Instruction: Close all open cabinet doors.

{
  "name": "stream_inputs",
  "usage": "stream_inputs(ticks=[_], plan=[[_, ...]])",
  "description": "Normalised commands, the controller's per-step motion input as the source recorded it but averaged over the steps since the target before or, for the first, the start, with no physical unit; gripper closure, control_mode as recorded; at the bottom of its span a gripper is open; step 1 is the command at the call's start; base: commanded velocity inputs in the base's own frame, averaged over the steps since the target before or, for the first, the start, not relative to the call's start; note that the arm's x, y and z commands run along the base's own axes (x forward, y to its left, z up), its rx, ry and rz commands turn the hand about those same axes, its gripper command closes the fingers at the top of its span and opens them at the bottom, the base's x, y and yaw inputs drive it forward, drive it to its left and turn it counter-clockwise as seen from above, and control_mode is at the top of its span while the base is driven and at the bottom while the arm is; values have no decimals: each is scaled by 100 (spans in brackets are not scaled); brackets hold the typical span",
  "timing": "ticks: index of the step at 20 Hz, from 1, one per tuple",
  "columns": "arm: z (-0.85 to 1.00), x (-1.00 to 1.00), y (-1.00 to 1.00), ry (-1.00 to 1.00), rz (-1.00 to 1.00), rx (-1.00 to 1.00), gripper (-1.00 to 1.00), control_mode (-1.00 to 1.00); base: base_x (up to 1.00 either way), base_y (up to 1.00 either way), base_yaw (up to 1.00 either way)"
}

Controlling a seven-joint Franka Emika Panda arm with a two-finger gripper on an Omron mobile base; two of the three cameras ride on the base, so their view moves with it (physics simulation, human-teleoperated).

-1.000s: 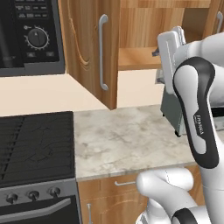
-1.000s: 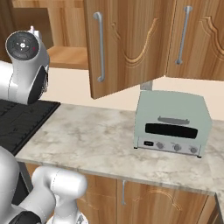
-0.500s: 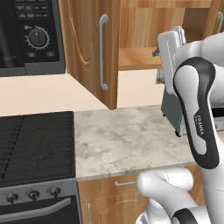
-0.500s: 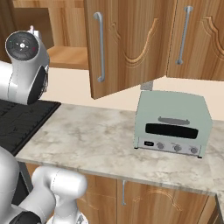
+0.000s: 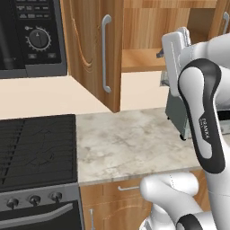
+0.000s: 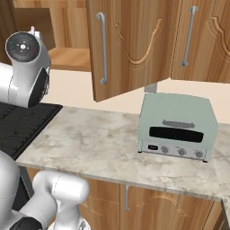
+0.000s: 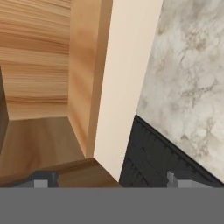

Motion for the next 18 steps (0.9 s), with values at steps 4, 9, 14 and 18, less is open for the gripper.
stream_inputs(ticks=[4, 9, 14, 18], plan=[[0, 0, 0, 0, 0, 0, -100, 100, 0, 0, 0], [0, 0, 0, 0, 0, 0, -100, -100, 0, 0, 0], [0, 0, 0, 0, 0, 0, -100, -100, 0, 0, 0], [0, -4, 0, 0, 0, 0, -100, -100, 0, 0, 0]])
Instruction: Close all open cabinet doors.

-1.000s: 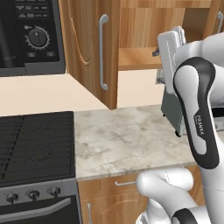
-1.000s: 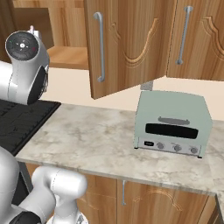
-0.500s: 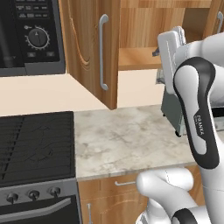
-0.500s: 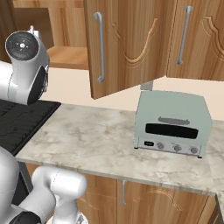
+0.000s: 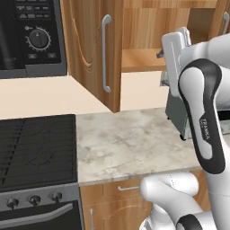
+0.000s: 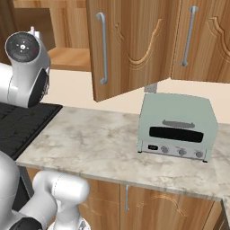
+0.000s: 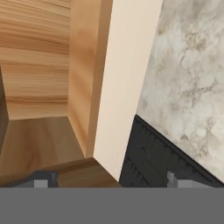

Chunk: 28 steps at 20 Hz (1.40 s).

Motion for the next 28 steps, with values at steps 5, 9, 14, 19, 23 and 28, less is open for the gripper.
stream_inputs(ticks=[5, 9, 14, 19, 23, 28], plan=[[-2, -44, 3, -9, 14, 3, -100, -100, 0, 0, 0], [10, -59, 5, -12, 27, 3, -100, -100, 0, 0, 0], [14, -43, 22, -10, 24, 2, -100, -100, 0, 0, 0], [13, -33, 38, -3, 10, 0, -100, -100, 0, 0, 0], [16, -51, 33, 0, 4, 0, -100, -100, 0, 0, 0], [4, -51, 40, 2, 0, 0, -100, -100, 0, 0, 0]])
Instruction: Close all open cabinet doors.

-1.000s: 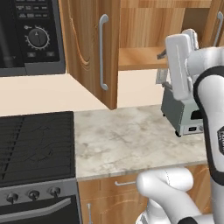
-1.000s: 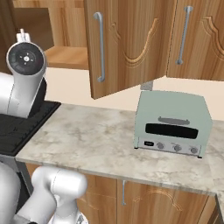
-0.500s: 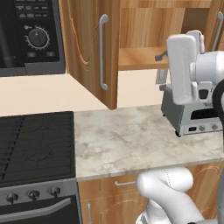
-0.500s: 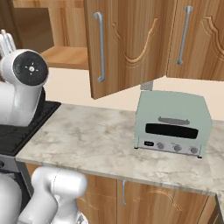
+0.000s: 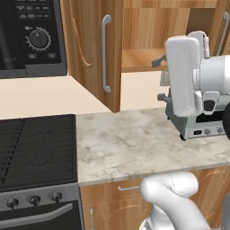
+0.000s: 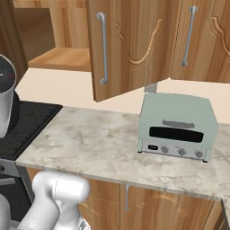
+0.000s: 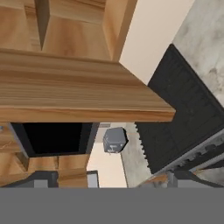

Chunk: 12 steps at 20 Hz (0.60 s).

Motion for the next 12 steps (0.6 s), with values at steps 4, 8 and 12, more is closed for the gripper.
stream_inputs(ticks=[4, 8, 12], plan=[[-11, -24, 57, 12, 0, -6, -100, -100, 0, 0, 0], [-29, -1, 84, 3, 0, -14, -100, -100, 0, 0, 0], [-23, 13, 84, -4, -9, -11, -100, -100, 0, 0, 0]])
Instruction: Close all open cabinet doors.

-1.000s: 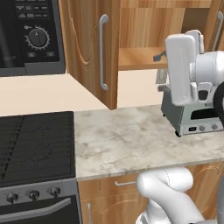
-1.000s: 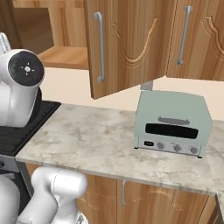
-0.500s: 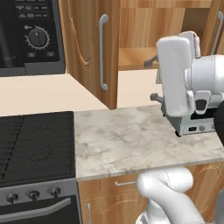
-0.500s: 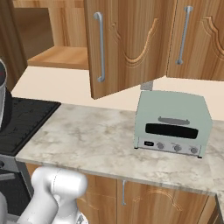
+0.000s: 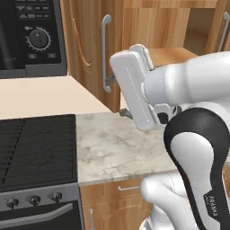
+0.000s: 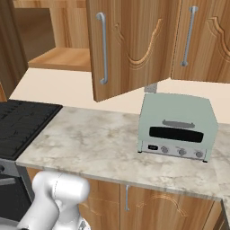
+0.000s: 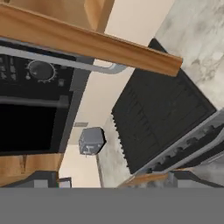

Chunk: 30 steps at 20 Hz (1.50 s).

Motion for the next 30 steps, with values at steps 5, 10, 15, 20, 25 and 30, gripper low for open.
stream_inputs(ticks=[5, 10, 15, 20, 25, 30], plan=[[-21, 40, 60, -2, -29, -2, -100, -100, 0, 0, 0], [-16, 59, 29, -2, -46, -8, -100, -100, 0, 0, 0], [-4, 64, 39, -4, -31, 0, -100, -100, 0, 0, 0], [0, 63, 6, -2, -24, 0, -100, -100, 0, 0, 0], [-2, 60, -15, 0, -18, 0, -100, -100, 0, 0, 0], [-1, 55, -21, 0, -18, 0, -100, -100, 0, 0, 0]])
